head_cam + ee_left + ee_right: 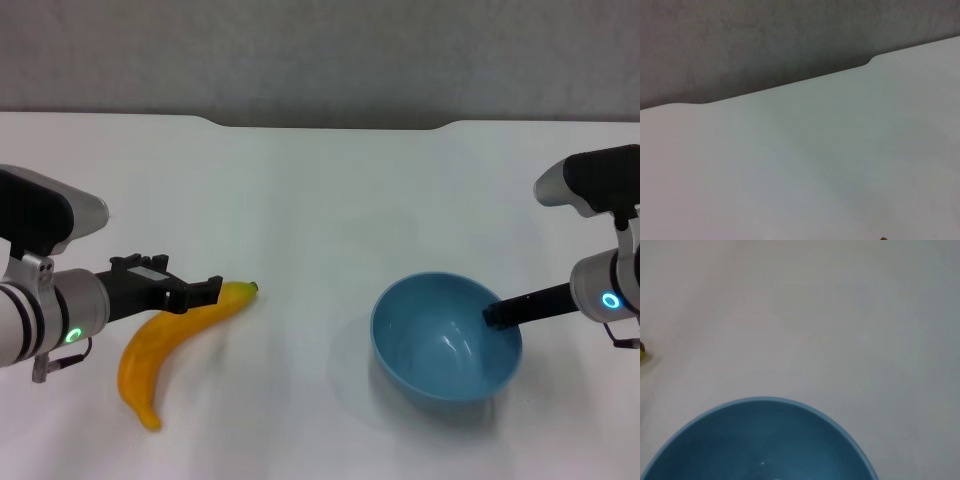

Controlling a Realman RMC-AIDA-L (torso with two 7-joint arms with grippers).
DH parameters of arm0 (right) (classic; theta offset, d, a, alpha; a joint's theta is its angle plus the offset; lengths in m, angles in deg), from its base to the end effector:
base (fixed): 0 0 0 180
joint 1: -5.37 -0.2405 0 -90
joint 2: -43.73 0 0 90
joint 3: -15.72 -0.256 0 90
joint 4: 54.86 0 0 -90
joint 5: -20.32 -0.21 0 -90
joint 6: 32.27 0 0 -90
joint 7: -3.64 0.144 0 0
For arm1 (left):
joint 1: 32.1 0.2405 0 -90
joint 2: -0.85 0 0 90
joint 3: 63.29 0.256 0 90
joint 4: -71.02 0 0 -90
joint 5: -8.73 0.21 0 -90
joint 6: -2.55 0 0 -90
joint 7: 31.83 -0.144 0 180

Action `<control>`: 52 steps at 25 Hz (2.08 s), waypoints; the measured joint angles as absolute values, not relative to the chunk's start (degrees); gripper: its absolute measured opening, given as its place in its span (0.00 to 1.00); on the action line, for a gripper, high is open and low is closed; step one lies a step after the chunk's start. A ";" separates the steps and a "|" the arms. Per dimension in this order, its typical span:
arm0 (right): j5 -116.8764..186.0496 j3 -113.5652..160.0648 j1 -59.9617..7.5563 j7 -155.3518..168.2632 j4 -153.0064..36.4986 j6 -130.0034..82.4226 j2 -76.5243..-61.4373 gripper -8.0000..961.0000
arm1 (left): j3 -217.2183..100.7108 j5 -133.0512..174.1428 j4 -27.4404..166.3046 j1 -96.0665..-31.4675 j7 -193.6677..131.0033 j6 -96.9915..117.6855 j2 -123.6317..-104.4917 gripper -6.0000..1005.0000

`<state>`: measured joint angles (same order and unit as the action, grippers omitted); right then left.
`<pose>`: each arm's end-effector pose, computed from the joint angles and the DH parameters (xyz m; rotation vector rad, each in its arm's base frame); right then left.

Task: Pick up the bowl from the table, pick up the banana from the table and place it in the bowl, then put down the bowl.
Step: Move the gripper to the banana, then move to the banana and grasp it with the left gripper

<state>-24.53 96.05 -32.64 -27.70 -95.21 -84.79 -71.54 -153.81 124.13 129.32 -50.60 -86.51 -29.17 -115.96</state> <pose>0.2742 0.3954 -0.0400 -2.2608 1.3120 -0.1896 -0.2752 0.3730 -0.0251 -2.1859 -0.8979 -0.1762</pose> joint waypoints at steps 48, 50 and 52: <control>-25.00 96.53 -28.18 -27.00 -108.20 -84.62 -71.75 0.04 | -156.41 130.07 123.38 -53.70 -88.31 -32.70 -115.54 0.89; -25.04 96.60 -28.13 -26.98 -108.37 -84.63 -71.75 0.04 | -156.38 130.27 123.24 -53.70 -88.38 -32.70 -115.52 0.89; -25.04 96.60 -28.05 -26.97 -108.38 -84.62 -71.75 0.04 | -156.31 131.21 122.90 -53.70 -88.48 -32.70 -115.50 0.89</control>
